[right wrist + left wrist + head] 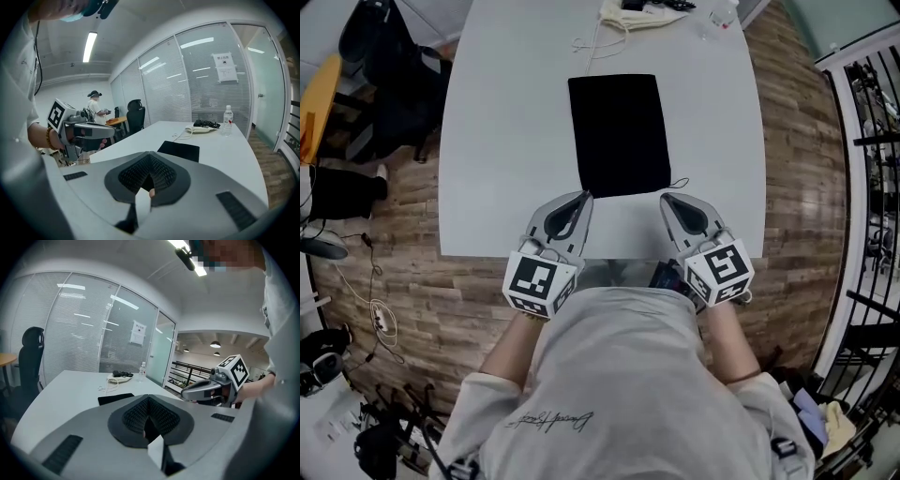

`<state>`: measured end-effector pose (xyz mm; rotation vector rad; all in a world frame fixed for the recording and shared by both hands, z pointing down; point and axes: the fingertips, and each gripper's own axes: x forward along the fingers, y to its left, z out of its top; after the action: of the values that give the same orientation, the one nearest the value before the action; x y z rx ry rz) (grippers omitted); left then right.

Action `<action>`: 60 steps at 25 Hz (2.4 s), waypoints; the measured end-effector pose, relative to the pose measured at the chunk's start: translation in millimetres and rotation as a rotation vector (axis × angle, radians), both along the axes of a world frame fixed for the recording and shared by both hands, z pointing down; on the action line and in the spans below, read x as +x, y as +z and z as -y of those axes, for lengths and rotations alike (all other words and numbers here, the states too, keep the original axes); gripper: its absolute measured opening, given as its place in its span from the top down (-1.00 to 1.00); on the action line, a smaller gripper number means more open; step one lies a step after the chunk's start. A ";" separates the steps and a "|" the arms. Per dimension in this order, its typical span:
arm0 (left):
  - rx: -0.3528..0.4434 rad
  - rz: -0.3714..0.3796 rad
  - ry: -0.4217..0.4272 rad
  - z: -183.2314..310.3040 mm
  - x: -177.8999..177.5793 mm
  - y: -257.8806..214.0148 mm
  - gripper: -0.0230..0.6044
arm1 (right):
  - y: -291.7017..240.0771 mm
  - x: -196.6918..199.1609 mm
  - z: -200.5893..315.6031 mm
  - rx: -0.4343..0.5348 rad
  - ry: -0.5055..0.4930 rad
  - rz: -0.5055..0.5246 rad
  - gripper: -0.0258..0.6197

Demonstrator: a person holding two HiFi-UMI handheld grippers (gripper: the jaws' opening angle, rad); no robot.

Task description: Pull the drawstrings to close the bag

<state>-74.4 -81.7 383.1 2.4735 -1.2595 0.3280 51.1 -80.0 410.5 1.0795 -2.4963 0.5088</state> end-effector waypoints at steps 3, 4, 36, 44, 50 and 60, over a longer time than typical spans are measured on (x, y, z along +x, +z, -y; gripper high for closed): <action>-0.013 0.011 -0.002 -3.5 -4.7 9.4 0.89 | 7.9 2.3 -1.0 -0.015 0.007 -0.008 0.85; -0.017 0.017 -0.003 -5.7 -7.0 12.6 0.89 | 10.4 2.8 -2.4 -0.021 0.011 -0.009 0.85; -0.213 0.257 -0.033 -18.5 -57.3 135.9 0.89 | 97.1 61.8 4.7 -0.114 0.047 -0.204 0.85; -0.235 0.334 0.007 -16.5 -60.9 164.2 0.85 | 114.9 69.1 8.5 -0.135 0.065 -0.219 0.85; -0.248 0.363 0.016 -14.5 -64.7 177.1 0.79 | 134.8 86.2 20.0 -0.097 0.051 -0.360 0.85; -0.299 0.389 0.043 -15.4 -68.2 199.7 0.61 | 168.0 95.7 36.0 0.018 -0.090 -0.644 0.60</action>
<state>-142.6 -66.4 582.8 2.2460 -1.1912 0.9715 146.8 -116.0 578.5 0.9417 -1.9667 0.0836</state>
